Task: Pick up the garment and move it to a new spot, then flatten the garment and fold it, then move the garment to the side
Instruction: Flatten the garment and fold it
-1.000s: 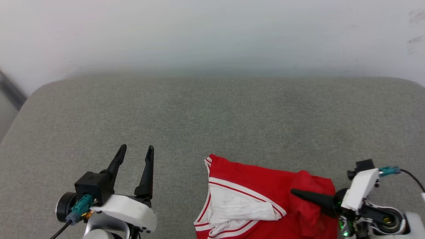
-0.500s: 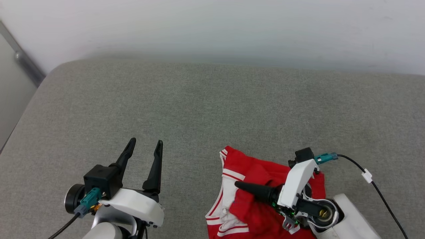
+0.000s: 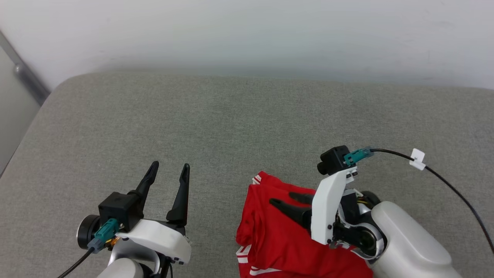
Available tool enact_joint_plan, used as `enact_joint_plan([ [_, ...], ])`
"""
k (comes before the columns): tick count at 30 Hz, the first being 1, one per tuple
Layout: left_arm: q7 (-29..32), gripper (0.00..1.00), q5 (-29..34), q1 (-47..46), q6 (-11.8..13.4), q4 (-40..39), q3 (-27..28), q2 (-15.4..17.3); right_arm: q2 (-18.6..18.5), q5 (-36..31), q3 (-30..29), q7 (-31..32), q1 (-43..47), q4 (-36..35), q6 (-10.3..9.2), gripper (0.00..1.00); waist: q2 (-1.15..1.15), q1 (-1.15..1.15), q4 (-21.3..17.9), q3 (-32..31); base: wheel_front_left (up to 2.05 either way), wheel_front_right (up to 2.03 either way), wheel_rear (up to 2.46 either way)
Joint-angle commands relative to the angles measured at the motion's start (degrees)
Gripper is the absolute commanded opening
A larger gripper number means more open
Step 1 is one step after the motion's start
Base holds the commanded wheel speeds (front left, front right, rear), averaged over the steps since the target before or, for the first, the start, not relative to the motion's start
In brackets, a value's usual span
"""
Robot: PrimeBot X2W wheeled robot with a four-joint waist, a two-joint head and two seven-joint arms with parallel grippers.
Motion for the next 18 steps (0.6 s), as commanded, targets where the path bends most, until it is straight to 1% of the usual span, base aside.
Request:
enact_joint_plan([
  [1, -0.5, 1.0, -0.2, 0.5, 0.3, 0.2, 0.2, 0.0, -3.1, -5.3, 1.1, -3.1, -0.8, -2.2, -0.03, 1.0, 0.0, 0.0, -0.6, -0.4, 0.0, 0.0, 0.0],
  [3, -0.6, 1.0, -0.4, 0.9, 0.7, 0.3, 0.5, 0.1, -5.3, -10.0, 0.3, -5.7, 0.0, -2.9, -0.03, 1.0, 0.0, 0.0, -1.4, -0.8, 0.0, 0.0, 0.0],
  [4, -0.6, 1.0, -0.4, 0.9, 0.7, 0.3, 0.5, 0.1, -5.3, -10.0, 0.3, -5.7, 0.0, -2.9, -0.03, 1.0, 0.0, 0.0, -1.4, -0.8, 0.0, 0.0, 0.0],
  [7, -0.8, 1.0, -0.7, 1.9, 1.2, 0.5, 1.2, 0.2, -7.5, -16.7, -3.4, -9.0, 2.0, -2.6, -0.03, 1.0, 0.0, 0.0, -2.7, -1.7, 0.0, 0.0, 0.0],
  [13, -1.2, 1.0, -1.2, 3.2, 1.8, 0.9, 1.8, 0.4, -10.5, -28.5, -14.9, -13.2, 8.0, -4.4, -0.03, 1.0, 0.0, 0.0, -4.7, -2.9, 0.0, 0.0, 0.0],
  [16, -1.4, 1.0, -1.5, 3.7, 1.9, 1.2, 2.1, 0.4, -10.4, -33.1, -21.6, -15.6, 11.7, -7.7, -0.03, 1.0, 0.0, 0.0, -5.7, -3.4, 0.0, 0.0, 0.0],
  [18, -1.6, 1.0, -1.5, 4.1, 2.2, 1.3, 2.5, 0.5, -9.4, -36.0, -25.9, -17.9, 14.1, -10.4, -0.03, 1.0, 0.0, 0.0, -6.3, -3.6, 0.0, 0.0, 0.0],
])
